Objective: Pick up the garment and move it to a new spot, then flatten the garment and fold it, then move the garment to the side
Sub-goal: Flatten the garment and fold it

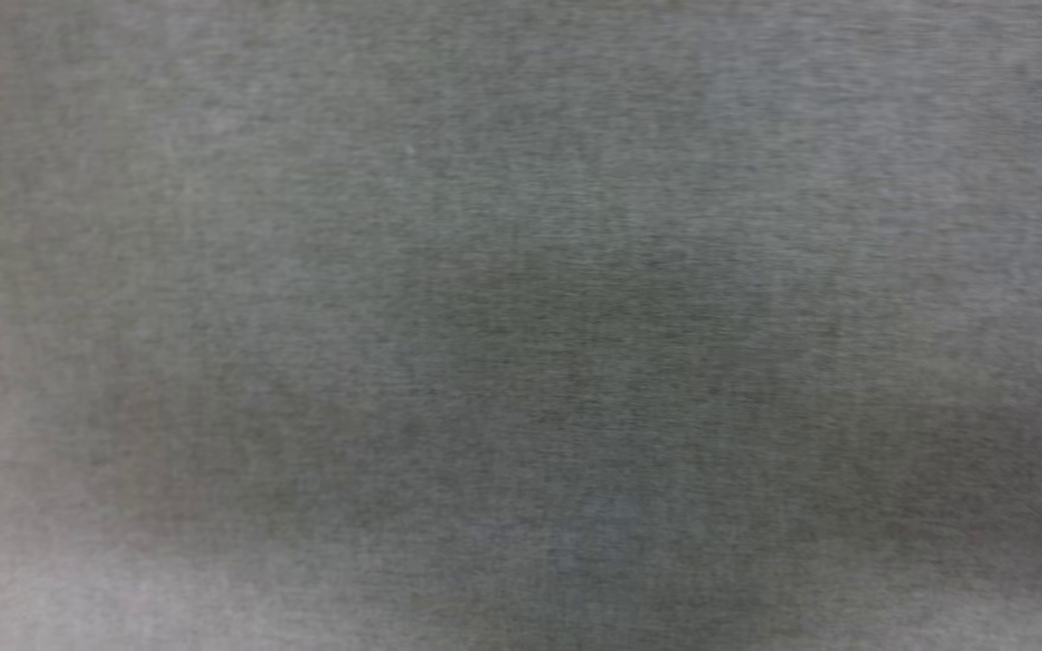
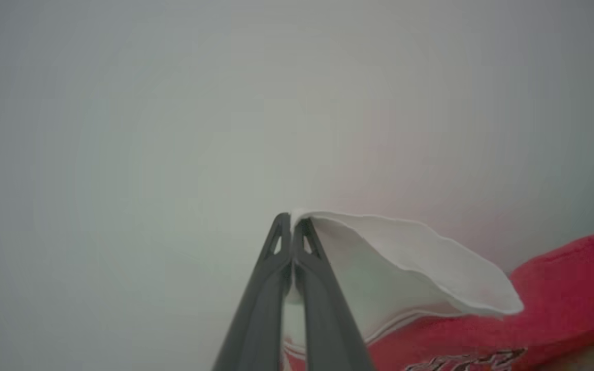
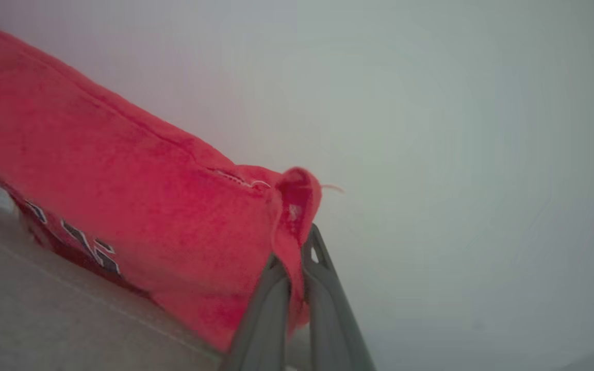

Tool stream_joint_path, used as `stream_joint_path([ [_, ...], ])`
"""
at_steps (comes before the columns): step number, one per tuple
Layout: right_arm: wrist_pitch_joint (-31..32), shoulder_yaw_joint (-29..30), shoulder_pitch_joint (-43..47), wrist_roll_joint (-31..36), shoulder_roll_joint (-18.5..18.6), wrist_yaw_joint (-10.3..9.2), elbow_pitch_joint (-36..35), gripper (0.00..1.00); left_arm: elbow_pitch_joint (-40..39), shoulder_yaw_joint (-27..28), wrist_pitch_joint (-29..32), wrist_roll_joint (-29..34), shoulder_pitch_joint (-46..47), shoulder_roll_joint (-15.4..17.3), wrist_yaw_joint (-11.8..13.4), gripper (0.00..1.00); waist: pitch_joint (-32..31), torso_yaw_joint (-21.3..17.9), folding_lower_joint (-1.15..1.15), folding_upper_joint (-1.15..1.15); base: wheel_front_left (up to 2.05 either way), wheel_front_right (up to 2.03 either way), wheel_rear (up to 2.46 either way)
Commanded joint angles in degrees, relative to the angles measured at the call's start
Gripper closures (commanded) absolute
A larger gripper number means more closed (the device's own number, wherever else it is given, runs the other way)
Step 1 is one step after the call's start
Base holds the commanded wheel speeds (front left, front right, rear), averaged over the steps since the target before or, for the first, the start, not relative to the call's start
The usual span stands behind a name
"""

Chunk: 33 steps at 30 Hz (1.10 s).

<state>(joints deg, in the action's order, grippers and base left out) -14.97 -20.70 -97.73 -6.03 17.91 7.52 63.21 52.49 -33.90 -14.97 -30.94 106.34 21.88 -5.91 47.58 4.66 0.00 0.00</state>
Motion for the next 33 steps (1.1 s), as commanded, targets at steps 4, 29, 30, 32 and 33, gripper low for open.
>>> stream_joint_path([
  [4, -0.23, -1.28, 2.97, -0.73, -0.04, -0.07, 2.75, 1.0, 2.17, -1.68, 0.62, -1.45, -5.87, -0.75, -0.99, 1.0, -2.34, 2.43, 0.0, 0.0, 0.0, 0.0, 0.0],
  [29, 6.49, -24.06, 46.01, -31.73, 17.3, -0.07, -23.21, 1.0, -44.73, -16.86, 31.75, -28.05, -61.4, 27.47, 10.12, 1.0, -29.27, 0.43, 0.0, 0.0, 0.0, 0.0, 0.0],
  [30, 6.74, -24.28, 48.33, -32.7, 18.77, -0.07, -24.97, 1.0, -48.21, -16.89, 31.97, -28.94, -64.36, 28.91, 12.65, 1.0, -29.84, 0.46, 0.0, 0.0, 0.0, 0.0, 0.0],
  [32, 7.66, -24.41, 52.94, -34.78, 21.56, -0.07, -28.65, 1.0, -55.42, -17.19, 31.96, -30.67, -70.35, 31.8, 17.58, 1.0, -30.53, 0.45, 0.0, 0.0, 0.0, 0.0, 0.0],
  [33, 7.8, -23.98, 54.97, -35.45, 22.98, -0.07, -30.28, 1.0, -58.43, -17.36, 31.64, -31.38, -73.02, 32.87, 19.7, 1.0, -30.73, 0.53, 0.0, 0.0, 0.0, 0.0, 0.0],
])
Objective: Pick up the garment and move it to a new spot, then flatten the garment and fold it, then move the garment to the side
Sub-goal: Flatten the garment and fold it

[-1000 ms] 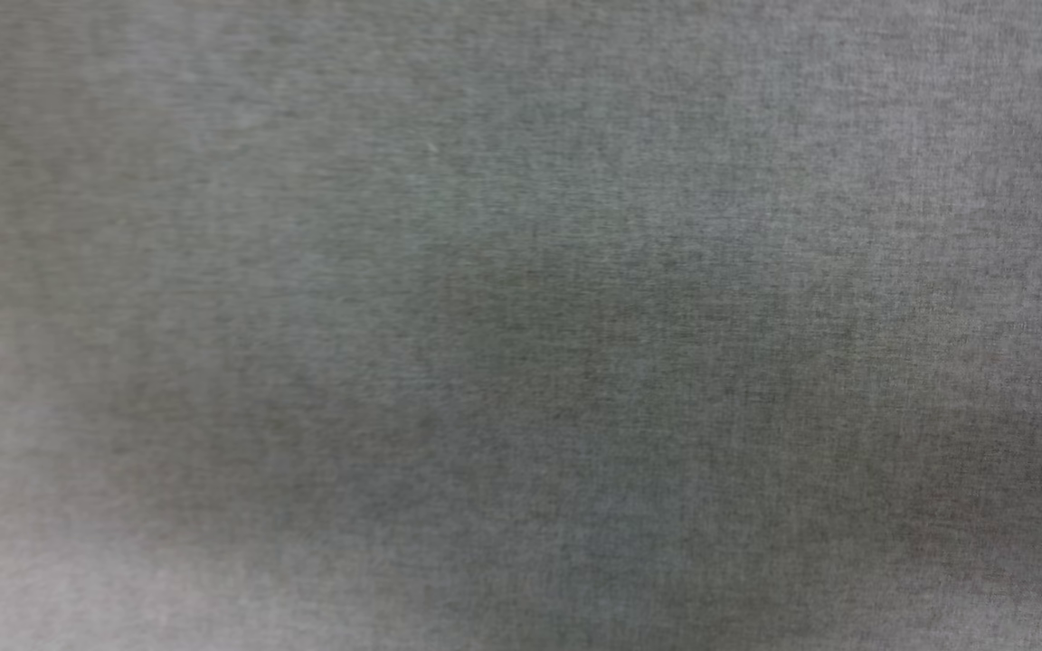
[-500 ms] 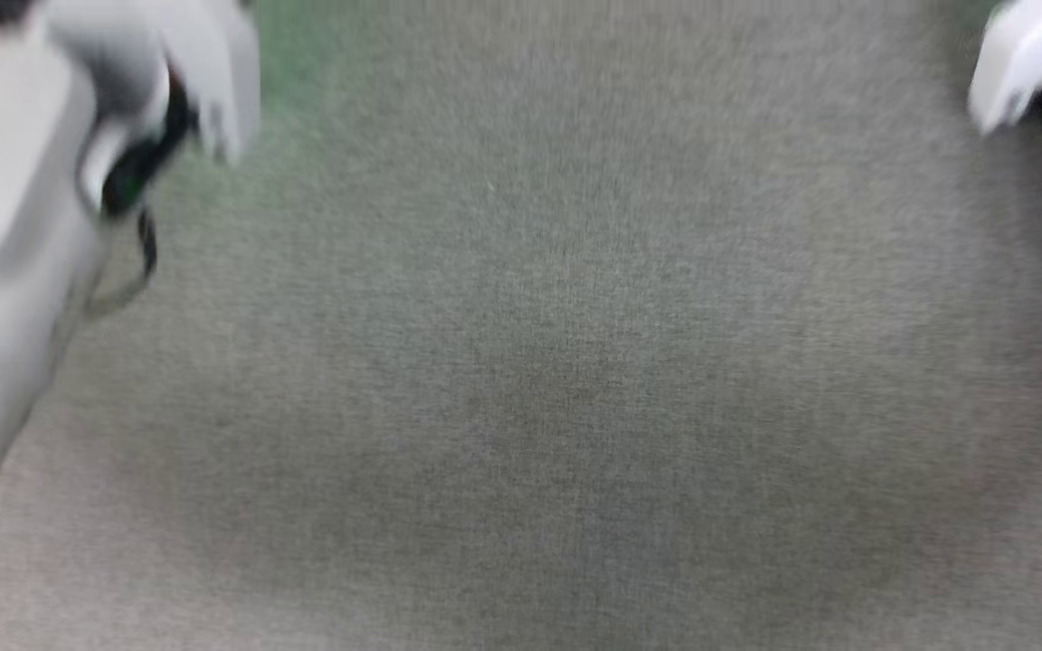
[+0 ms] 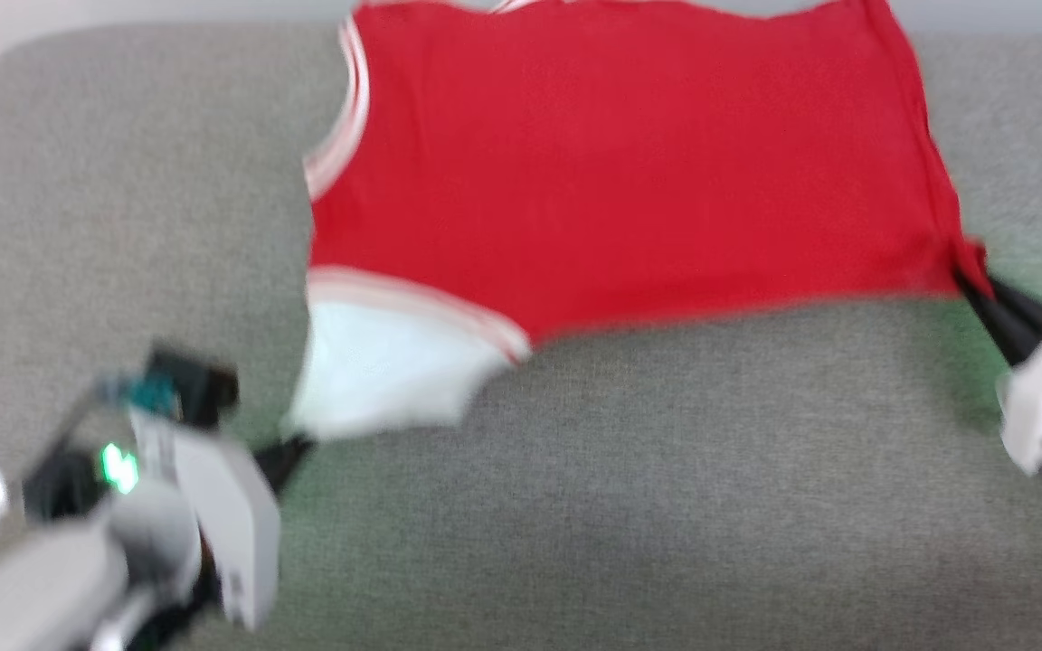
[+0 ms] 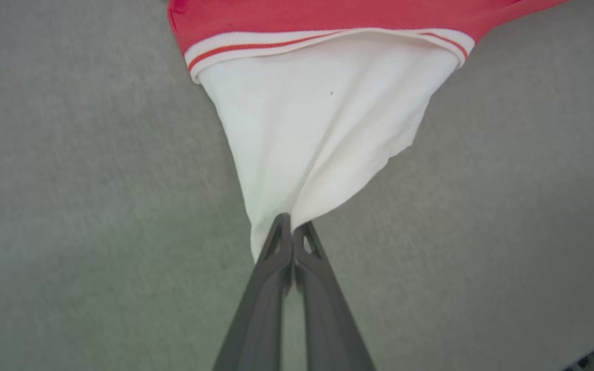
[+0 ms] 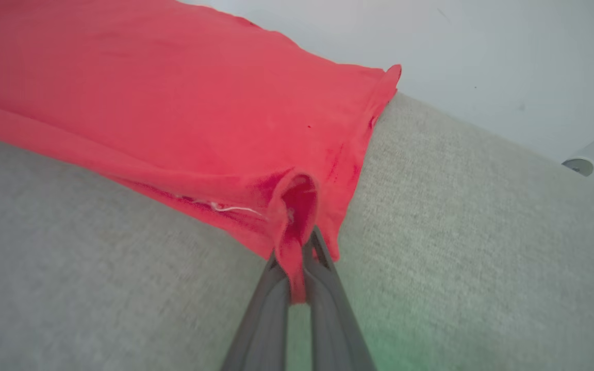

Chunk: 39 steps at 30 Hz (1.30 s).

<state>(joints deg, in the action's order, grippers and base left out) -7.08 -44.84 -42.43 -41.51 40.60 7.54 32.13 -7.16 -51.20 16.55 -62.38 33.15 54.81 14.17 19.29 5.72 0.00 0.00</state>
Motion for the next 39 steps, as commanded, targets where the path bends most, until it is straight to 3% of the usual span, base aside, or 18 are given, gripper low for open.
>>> stream_joint_path([
  [1, 0.37, 0.39, 1.92, -0.45, 1.44, -0.1, -0.86, 1.0, -1.72, -0.09, -0.44, -0.8, -2.42, 0.97, 1.74, 1.0, -2.57, -0.49, 0.0, 0.0, 0.0, 0.0, 0.0],
  [4, 1.72, 1.53, 8.67, -1.98, 4.34, -0.1, -5.41, 1.0, -8.13, -0.67, -2.04, -2.67, -9.3, 3.35, 6.96, 1.0, -2.93, -0.16, 0.0, 0.0, 0.0, 0.0, 0.0],
  [11, 5.71, 7.0, 24.41, -4.9, 7.46, -0.1, -14.49, 1.0, -15.03, -1.22, -4.86, -8.09, -20.7, 6.23, 14.69, 1.0, -2.65, 0.26, 0.0, 0.0, 0.0, 0.0, 0.0],
  [17, 9.62, 12.72, 33.92, -4.09, 6.09, -0.1, -19.98, 1.0, -18.78, -0.64, -5.57, -8.77, -22.73, 8.12, 17.3, 1.0, -1.67, -0.24, 0.0, 0.0, 0.0, 0.0, 0.0],
  [22, 12.26, 19.04, 34.51, -1.97, 4.2, -0.07, -26.65, 1.0, -22.35, 1.21, -3.29, -5.12, -17.33, 11.81, 18.19, 1.0, -0.48, -1.77, 0.0, 0.0, 0.0, 0.0, 0.0],
  [27, 16.4, 23.5, 30.32, 0.61, 2.47, -0.08, -32.41, 1.0, -24.8, 3.42, 2.52, 0.12, -7.65, 15.02, 15.14, 1.0, 1.21, -3.52, 0.0, 0.0, 0.0, 0.0, 0.0],
  [31, 20.06, 24.54, 25.28, 2.26, 0.9, -0.08, -34.13, 1.0, -22.95, 5.11, 7.58, 2.24, 0.78, 14.16, 10.55, 1.0, 2.83, -4.69, 0.0, 0.0, 0.0, 0.0, 0.0],
  [38, 24.06, 22.32, 14.03, 3.9, -0.93, -0.08, -30.78, 1.0, -10.82, 5.49, 15.06, 5.42, 16.57, 6.33, -0.58, 1.0, 5.47, -5.3, 0.0, 0.0, 0.0, 0.0, 0.0],
  [39, 24.06, 22.32, 14.03, 3.9, -0.93, -0.08, -30.78, 1.0, -10.82, 5.49, 15.06, 5.42, 16.57, 6.33, -0.58, 1.0, 5.47, -5.3, 0.0, 0.0, 0.0, 0.0, 0.0],
])
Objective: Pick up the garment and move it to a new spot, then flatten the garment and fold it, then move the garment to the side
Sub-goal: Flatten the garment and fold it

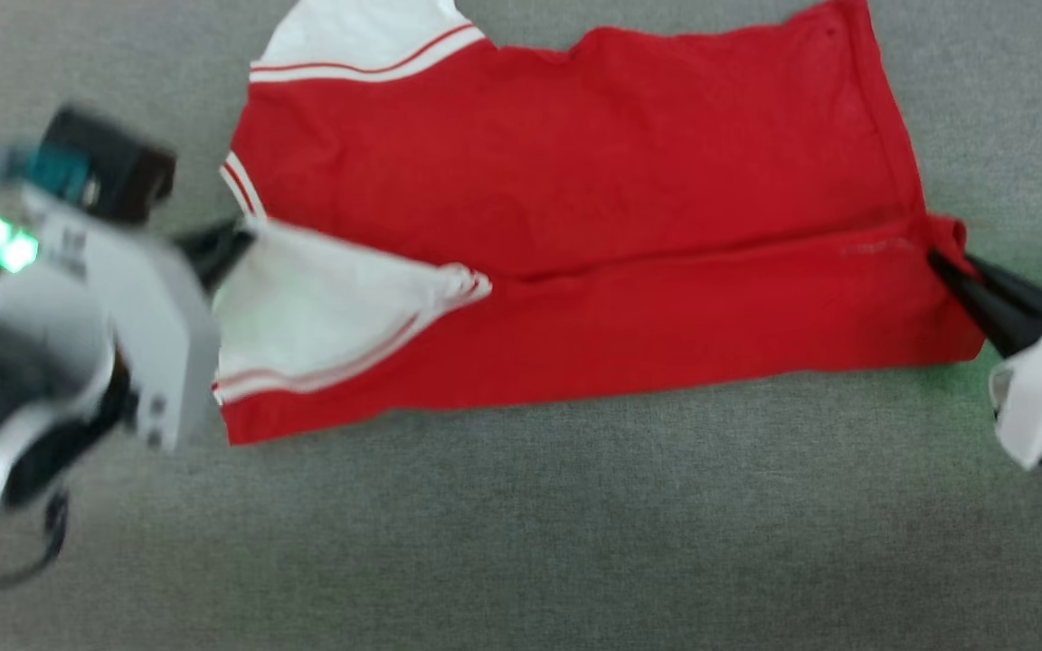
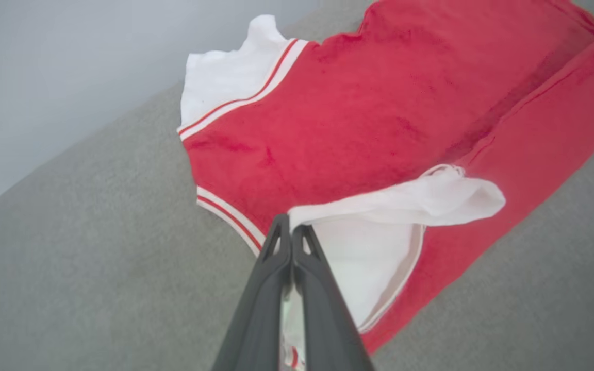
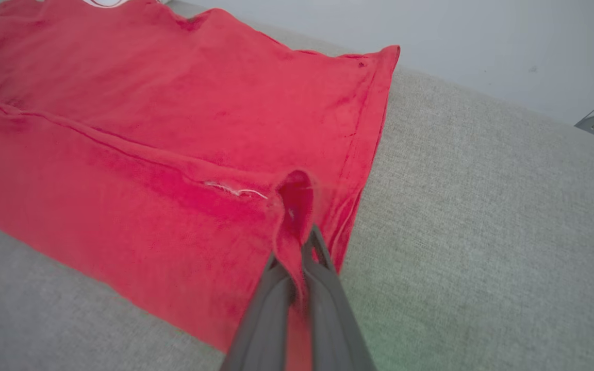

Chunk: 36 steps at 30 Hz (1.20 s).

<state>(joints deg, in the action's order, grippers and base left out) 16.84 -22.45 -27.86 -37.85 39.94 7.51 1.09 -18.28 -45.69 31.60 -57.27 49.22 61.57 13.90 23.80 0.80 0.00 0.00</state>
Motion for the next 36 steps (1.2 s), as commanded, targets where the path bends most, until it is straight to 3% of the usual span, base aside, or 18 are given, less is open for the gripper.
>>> stream_joint_path([
  [1, 0.87, -1.22, -3.44, 0.44, -0.55, -0.05, 2.41, 1.0, 5.17, -0.84, 1.49, 0.95, 4.03, -3.77, -2.95, 1.0, 1.67, -0.37, 0.0, 0.0, 0.0, 0.0, 0.0],
  [11, 3.05, -7.57, -11.7, -2.56, -2.82, -0.05, 12.56, 1.0, 24.87, -5.04, 5.73, 0.36, 10.95, -14.88, -9.89, 1.0, 3.5, -0.3, 0.0, 0.0, 0.0, 0.0, 0.0],
  [24, 7.34, -14.53, -17.42, -8.25, -4.3, -0.05, 20.61, 1.0, 42.44, -8.4, 10.89, -1.55, 12.43, -22.09, -11.86, 1.0, 3.06, -0.4, 0.0, 0.0, 0.0, 0.0, 0.0],
  [25, 7.45, -14.89, -17.75, -8.6, -4.41, -0.05, 21.0, 1.0, 43.11, -8.35, 10.66, -1.54, 12.58, -22.48, -11.92, 0.95, 2.86, -0.38, 0.0, 0.0, 0.0, 0.0, 0.0],
  [26, 7.62, -15.16, -18.18, -8.88, -4.47, -0.05, 21.49, 1.0, 43.59, -8.25, 10.29, -1.46, 12.88, -22.9, -11.84, 0.82, 2.56, -0.31, 0.0, 0.0, 0.0, 0.0, 0.0],
  [28, 7.76, -15.62, -18.69, -9.42, -4.63, -0.05, 22.35, 1.0, 44.42, -8.03, 9.68, -1.18, 13.49, -23.43, -11.8, 0.39, 1.96, -0.15, 0.0, 0.0, 0.0, 0.0, 0.0],
  [29, 8.01, -15.8, -18.95, -9.65, -4.63, -0.05, 22.92, 0.87, 44.64, -8.04, 9.35, -0.95, 13.77, -23.69, -11.91, 0.03, 1.6, -0.01, 0.0, 0.0, 0.0, 0.0, 0.0],
  [30, 8.37, -16.0, -19.11, -9.85, -4.55, -0.05, 23.52, 0.68, 44.85, -8.0, 9.04, -0.95, 14.0, -23.94, -12.16, 0.0, 1.17, 0.17, 0.0, 0.0, 0.0, 0.0, 0.0],
  [32, 9.01, -16.63, -19.53, -10.18, -4.62, -0.05, 24.32, 0.07, 45.16, -7.8, 8.35, -0.92, 14.31, -24.19, -12.47, 0.0, 0.31, 0.48, 0.0, 0.0, 0.0, 0.0, 0.0],
  [33, 9.11, -16.7, -19.68, -10.38, -4.68, -0.05, 24.75, 0.0, 45.24, -7.82, 7.99, -0.73, 14.38, -24.3, -12.5, 0.0, -0.17, 0.66, 0.0, 0.0, 0.0, 0.0, 0.0],
  [36, 8.74, -16.74, -20.17, -10.85, -4.88, -0.05, 25.43, 0.0, 45.41, -7.5, 6.98, -0.69, 14.38, -24.37, -12.22, 0.0, -1.69, 1.17, 0.0, 0.0, 0.0, 0.0, 0.0],
])
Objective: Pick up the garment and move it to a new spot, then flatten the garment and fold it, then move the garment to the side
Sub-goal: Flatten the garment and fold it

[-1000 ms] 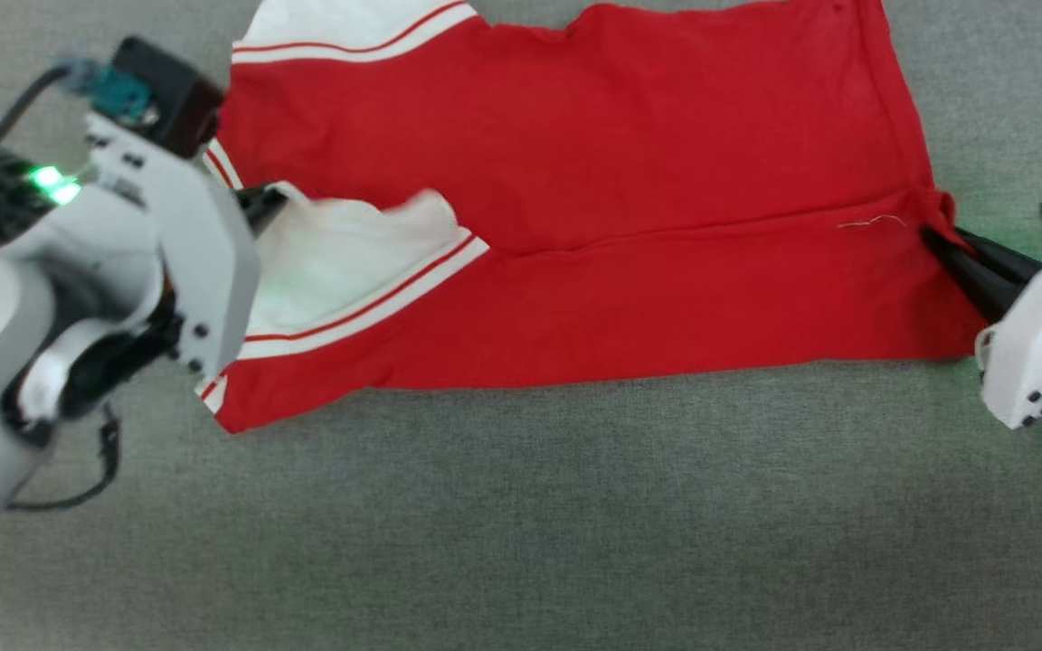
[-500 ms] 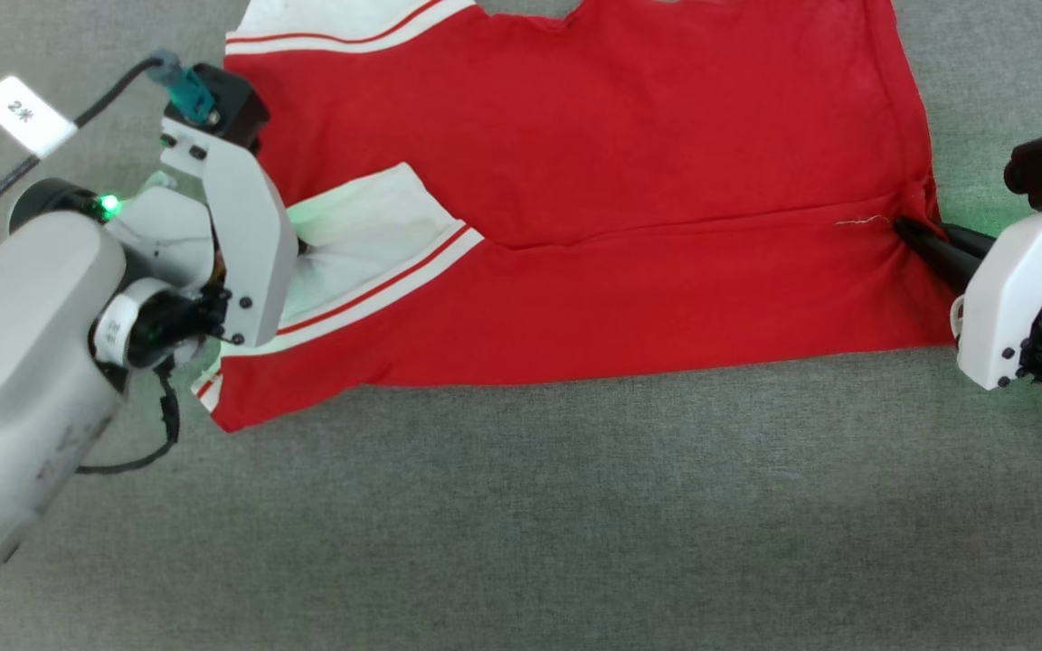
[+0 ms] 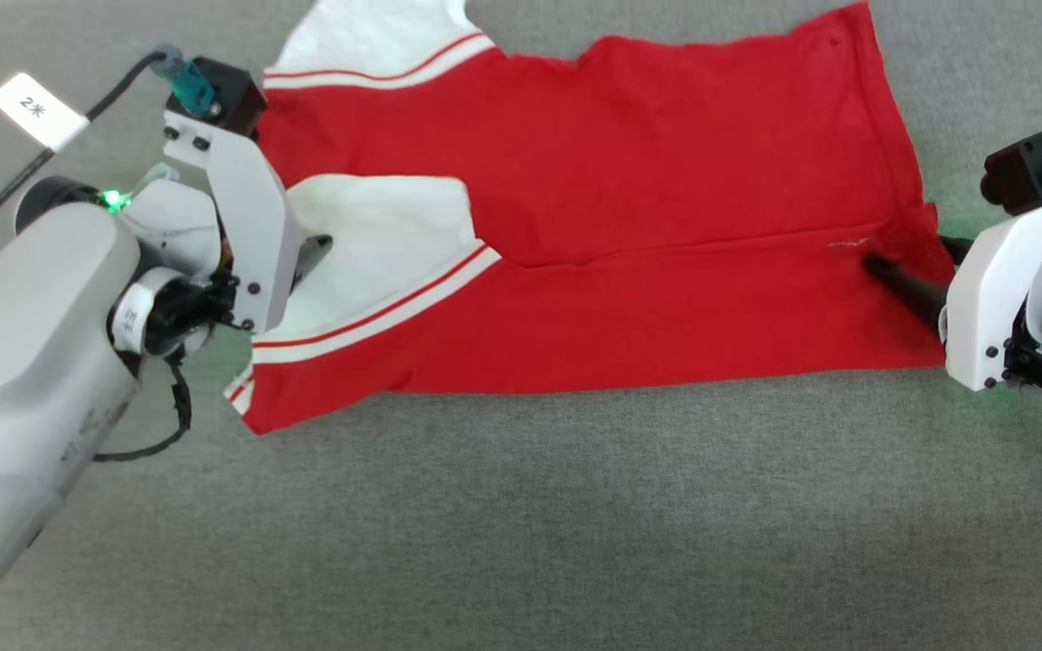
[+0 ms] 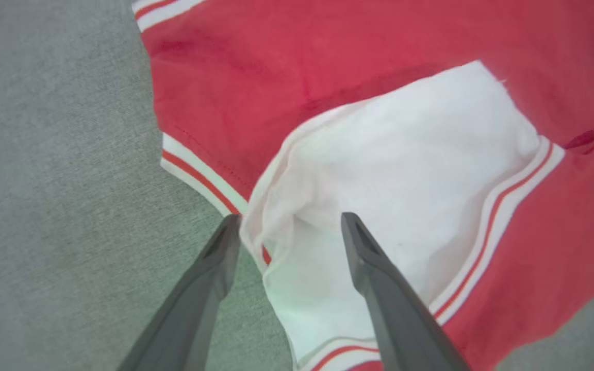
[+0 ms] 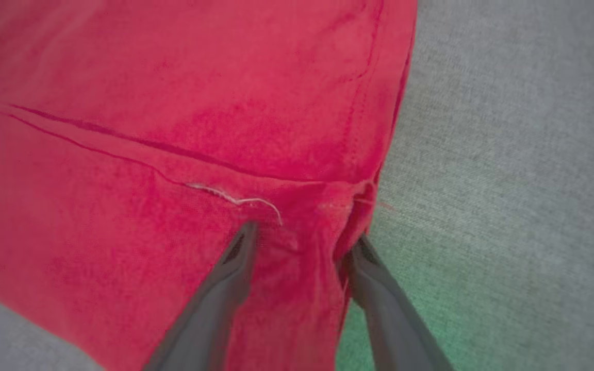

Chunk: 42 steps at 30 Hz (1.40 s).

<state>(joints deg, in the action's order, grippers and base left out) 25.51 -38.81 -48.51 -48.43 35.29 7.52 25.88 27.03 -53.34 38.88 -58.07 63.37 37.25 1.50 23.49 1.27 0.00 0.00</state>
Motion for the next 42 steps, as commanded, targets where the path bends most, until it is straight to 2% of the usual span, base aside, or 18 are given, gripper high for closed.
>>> stream_joint_path([
  [1, -0.17, -0.39, 0.43, -0.32, -0.22, -0.07, 0.82, 0.0, -0.03, 0.15, -0.65, 0.31, 0.15, 0.06, 0.33, 0.0, -1.91, 0.87, 0.0, 0.0, 0.0, 0.0, 0.0],
  [8, -4.25, 1.06, 0.94, 0.06, 0.22, -0.07, 0.65, 0.0, -2.86, 0.86, -2.33, -0.37, -1.97, 0.99, 1.48, 0.0, -5.28, 1.65, 0.0, 0.0, 0.0, 0.0, 0.0],
  [15, -13.0, 4.61, 4.42, 3.69, 0.71, -0.07, -2.13, 0.0, -7.54, 0.58, -1.01, -1.67, -5.86, 3.68, 3.52, 0.0, -8.01, 1.15, 0.0, 0.0, 0.0, 0.0, 0.0],
  [22, -18.92, 12.43, 12.4, 6.25, -0.67, -0.07, -7.45, 0.0, -10.84, -0.41, 2.99, -4.26, -10.47, 6.17, 6.1, 0.0, -9.13, -0.41, 0.0, 0.0, 0.0, 0.0, 0.0],
  [27, -22.06, 20.3, 19.48, 10.08, -2.77, -0.07, -12.28, 0.0, -12.71, -0.55, 5.61, -6.14, -13.13, 7.72, 8.54, 0.0, -9.49, -1.94, 0.0, 0.0, 0.0, 0.0, 0.0],
  [30, -22.32, 24.96, 23.93, 12.38, -5.14, -0.07, -15.43, 0.0, -13.03, -0.88, 7.18, -6.76, -14.03, 8.9, 9.81, 0.0, -9.64, -2.77, 0.0, 0.0, 0.0, 0.0, 0.0],
  [34, -20.8, 30.8, 29.29, 15.0, -8.35, -0.07, -20.05, 0.0, -11.87, -0.62, 6.96, -7.67, -15.52, 9.26, 10.28, 0.0, -9.48, -3.7, 0.0, 0.0, 0.0, 0.0, 0.0],
  [39, -17.66, 37.01, 34.26, 17.58, -11.89, -0.07, -25.8, 0.0, -8.16, -0.56, 6.57, -9.14, -17.16, 8.37, 9.69, 0.0, -9.2, -4.57, 0.0, 0.0, 0.0, 0.0, 0.0],
  [42, -15.35, 39.0, 36.11, 18.54, -13.55, -0.06, -28.77, 0.0, -5.71, -0.88, 5.35, -8.57, -17.45, 7.84, 8.45, 0.0, -9.01, -4.89, 0.0, 0.0, 0.0, 0.0, 0.0],
])
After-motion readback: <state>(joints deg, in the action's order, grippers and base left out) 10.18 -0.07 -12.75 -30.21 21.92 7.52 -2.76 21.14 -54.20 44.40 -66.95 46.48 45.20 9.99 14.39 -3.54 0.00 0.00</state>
